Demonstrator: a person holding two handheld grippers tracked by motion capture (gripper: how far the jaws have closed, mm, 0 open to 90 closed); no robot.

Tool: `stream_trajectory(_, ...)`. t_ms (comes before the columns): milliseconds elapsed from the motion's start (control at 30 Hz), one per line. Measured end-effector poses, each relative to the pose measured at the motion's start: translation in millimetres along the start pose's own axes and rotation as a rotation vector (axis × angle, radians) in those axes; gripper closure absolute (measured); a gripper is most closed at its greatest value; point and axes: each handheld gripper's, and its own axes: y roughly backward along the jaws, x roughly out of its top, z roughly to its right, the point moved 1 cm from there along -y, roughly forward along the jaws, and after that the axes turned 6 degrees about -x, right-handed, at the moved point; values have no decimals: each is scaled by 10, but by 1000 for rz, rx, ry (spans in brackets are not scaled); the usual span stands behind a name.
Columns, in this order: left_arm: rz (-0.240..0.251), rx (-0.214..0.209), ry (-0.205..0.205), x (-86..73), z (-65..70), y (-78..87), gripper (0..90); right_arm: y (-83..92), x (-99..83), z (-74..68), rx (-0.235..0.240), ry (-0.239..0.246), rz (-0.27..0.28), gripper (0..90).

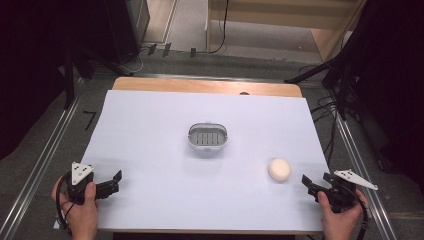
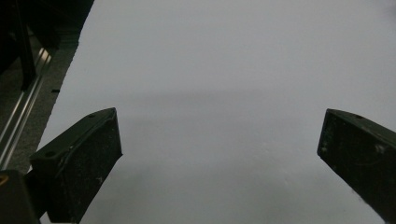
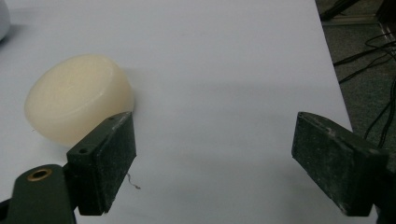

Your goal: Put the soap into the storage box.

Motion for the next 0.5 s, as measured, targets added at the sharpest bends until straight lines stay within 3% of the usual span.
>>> stream_trajectory(300, -22, 4, -20, 25, 15, -17, 3, 63, 53, -54, 41, 11, -6, 146)
stream_trajectory(500, 0, -22, 36, 78, -32, -19, 4, 63, 84, -153, 36, 54, -18, 149)
